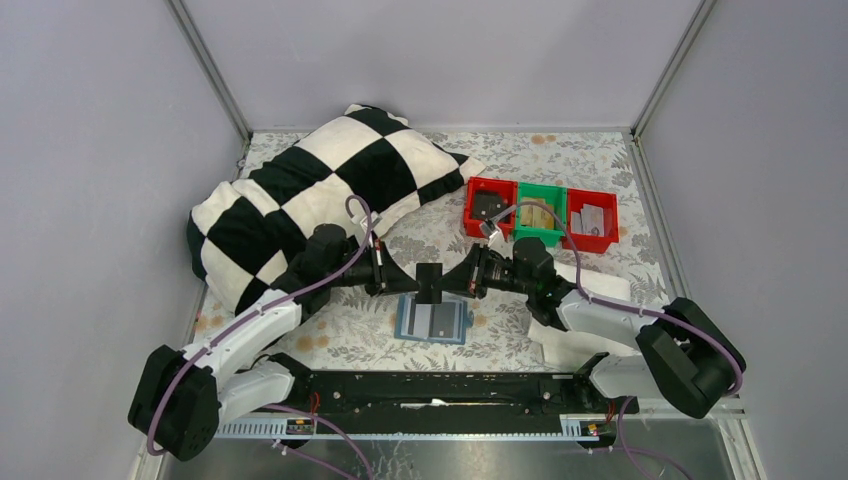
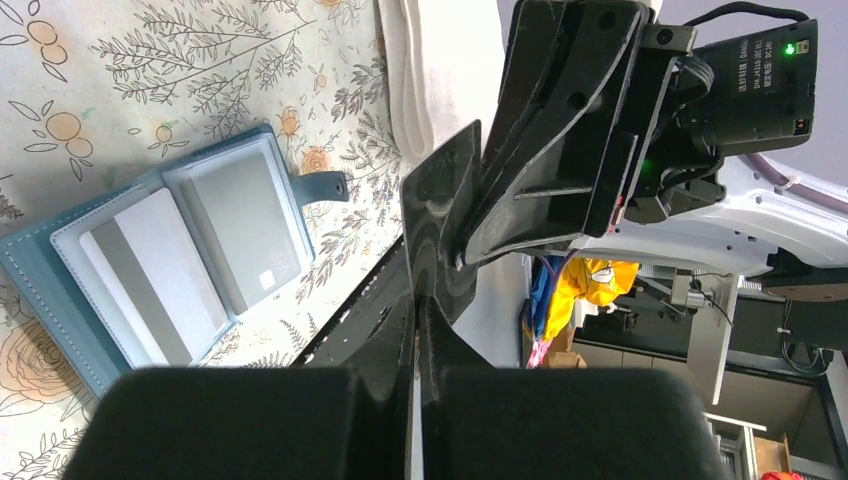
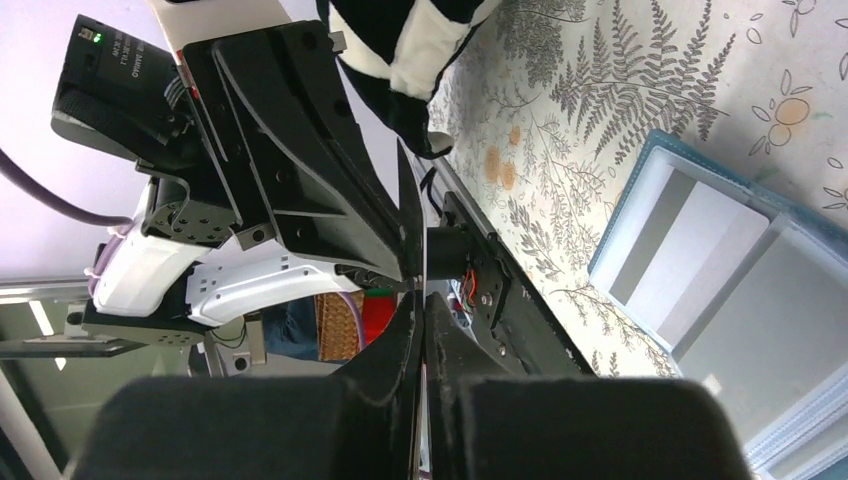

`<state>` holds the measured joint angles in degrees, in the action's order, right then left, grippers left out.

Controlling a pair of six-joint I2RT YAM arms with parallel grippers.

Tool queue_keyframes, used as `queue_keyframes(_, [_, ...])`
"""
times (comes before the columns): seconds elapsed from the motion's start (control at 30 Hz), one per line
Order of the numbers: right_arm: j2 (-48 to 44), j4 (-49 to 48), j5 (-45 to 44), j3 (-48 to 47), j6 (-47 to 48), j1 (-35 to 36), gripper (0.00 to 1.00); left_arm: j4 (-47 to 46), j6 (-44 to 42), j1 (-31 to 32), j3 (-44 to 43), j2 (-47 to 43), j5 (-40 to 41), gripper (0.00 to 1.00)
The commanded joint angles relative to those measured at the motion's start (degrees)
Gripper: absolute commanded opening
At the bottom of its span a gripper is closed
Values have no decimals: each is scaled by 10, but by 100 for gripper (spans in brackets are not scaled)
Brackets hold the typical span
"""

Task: Take the credit cards out of the card holder
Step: Remove the credit card from the card holder, then place the credit card in the storage box.

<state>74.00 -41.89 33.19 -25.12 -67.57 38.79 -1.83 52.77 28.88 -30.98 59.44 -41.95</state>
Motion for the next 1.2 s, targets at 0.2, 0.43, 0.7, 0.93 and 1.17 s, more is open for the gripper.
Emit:
queue_keyframes(0.2, [-86,341,-137,-109,167,-29,0,29,-24,2,-32,21,34,35])
queue_keyframes(0.43, [-98,618,-333,-251,342,-123,0,132,-73,-12,-88,18,107,62])
queue_keyframes(0.7, [85,764,-527,-500,448,-133,0,191,-123,-17,-159,46,127,63])
queue_keyframes(0.93, [308,872,-575,-749,489,-132,0,217,-157,-25,-193,79,140,64])
queue_keyframes(1.17, [472,905,-602,-901,490,-124,0,231,-180,-42,-208,116,132,64])
